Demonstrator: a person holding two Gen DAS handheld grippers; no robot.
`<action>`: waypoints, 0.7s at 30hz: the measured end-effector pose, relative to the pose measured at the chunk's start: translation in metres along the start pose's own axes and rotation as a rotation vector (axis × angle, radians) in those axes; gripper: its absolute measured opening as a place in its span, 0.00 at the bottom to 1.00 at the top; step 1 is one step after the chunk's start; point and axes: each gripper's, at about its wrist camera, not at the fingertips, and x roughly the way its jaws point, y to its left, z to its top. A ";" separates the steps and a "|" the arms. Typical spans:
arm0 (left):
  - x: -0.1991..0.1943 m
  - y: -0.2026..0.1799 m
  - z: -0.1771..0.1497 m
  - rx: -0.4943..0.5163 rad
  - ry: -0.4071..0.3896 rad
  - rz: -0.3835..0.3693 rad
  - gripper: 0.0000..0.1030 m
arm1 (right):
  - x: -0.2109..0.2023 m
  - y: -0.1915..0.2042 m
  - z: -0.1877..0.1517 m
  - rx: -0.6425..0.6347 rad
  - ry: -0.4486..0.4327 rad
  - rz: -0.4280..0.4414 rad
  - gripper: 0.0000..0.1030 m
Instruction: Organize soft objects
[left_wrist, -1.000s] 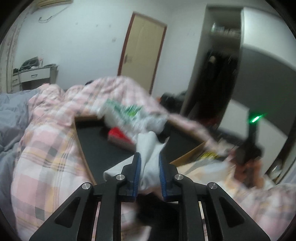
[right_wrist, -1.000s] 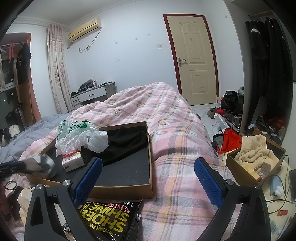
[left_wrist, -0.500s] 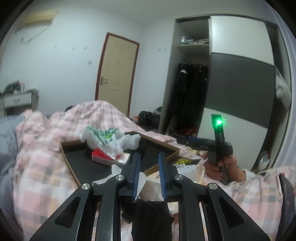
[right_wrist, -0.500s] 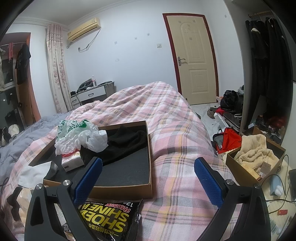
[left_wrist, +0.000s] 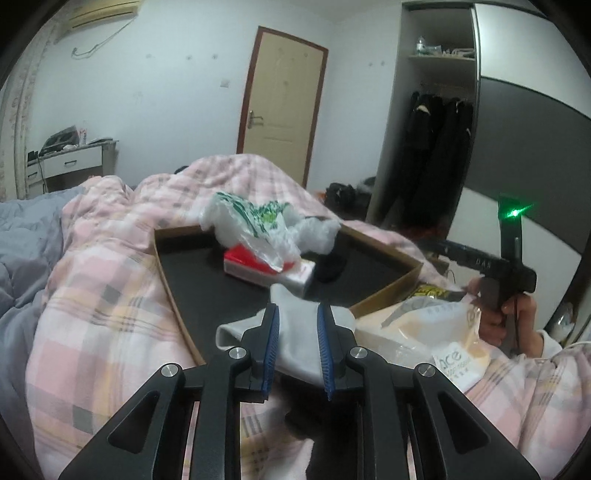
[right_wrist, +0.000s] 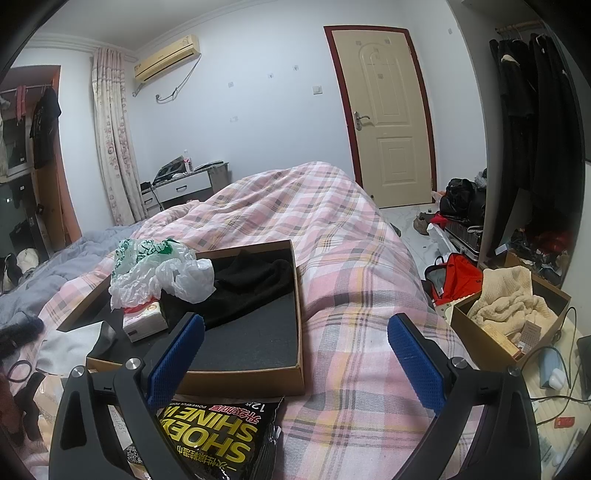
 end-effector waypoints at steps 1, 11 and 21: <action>-0.001 0.001 0.000 -0.009 -0.009 0.016 0.15 | 0.000 0.000 0.000 0.000 0.000 0.000 0.96; -0.043 0.031 0.008 -0.222 -0.290 0.202 0.15 | 0.000 0.000 0.000 0.001 0.000 0.000 0.96; -0.030 0.029 0.003 -0.221 -0.207 0.222 0.79 | 0.000 0.000 0.000 0.001 0.003 -0.002 0.96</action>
